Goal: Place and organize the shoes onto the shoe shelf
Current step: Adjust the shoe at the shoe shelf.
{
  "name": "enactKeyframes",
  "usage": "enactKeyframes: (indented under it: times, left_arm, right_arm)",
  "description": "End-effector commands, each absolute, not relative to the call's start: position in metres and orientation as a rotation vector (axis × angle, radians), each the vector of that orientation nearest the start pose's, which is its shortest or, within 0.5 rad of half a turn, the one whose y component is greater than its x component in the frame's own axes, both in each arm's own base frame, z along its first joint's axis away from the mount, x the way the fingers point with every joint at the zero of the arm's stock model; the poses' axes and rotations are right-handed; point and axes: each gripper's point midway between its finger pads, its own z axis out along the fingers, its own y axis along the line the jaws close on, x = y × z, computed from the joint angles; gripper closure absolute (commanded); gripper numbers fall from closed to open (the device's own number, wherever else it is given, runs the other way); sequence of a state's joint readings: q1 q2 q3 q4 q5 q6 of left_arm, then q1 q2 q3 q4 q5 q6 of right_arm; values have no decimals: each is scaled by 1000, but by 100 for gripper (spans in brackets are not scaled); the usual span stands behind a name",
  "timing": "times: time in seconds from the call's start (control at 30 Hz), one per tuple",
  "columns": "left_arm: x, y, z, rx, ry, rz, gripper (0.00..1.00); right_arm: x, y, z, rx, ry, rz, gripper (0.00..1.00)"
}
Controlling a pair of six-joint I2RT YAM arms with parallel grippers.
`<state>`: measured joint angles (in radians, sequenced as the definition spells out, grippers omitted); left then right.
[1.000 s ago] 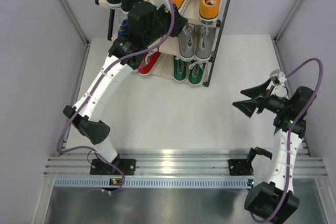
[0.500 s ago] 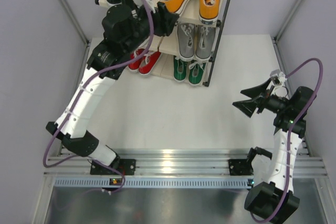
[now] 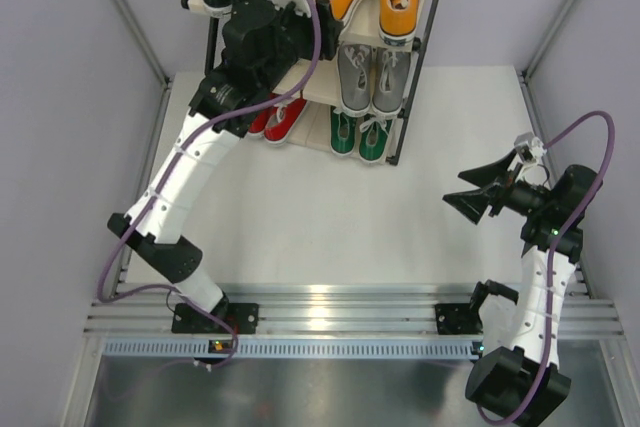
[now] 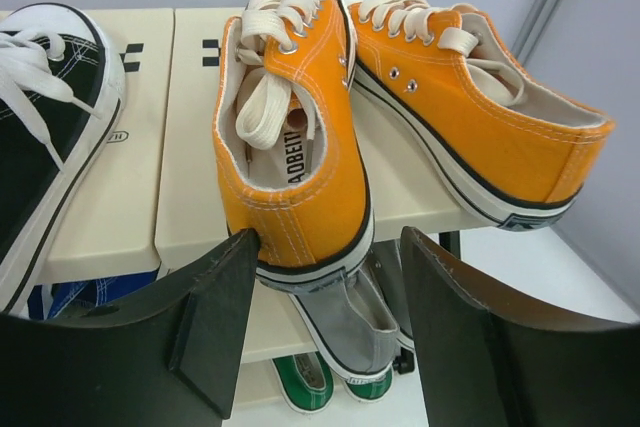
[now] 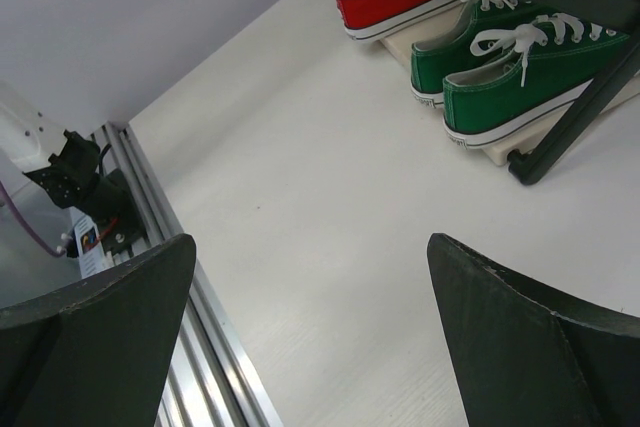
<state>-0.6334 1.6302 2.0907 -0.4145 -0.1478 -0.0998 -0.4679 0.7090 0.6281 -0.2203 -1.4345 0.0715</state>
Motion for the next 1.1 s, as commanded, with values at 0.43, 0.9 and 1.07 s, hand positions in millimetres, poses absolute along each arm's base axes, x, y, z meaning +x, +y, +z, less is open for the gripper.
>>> enactKeyframes:
  times: [0.43,0.9,1.07]
  left_arm:
    - [402,-304,520,399,1467,-659,46]
    - [409,-312,511,425,1466,-659,40]
    - [418,-318,504,422,1479,-656,46]
  right_arm:
    - [215,84,262,-559,1596,957,1]
    - [216,84,262,-556,1598,955,1]
    - [216,84,263,-557,1597,954,1]
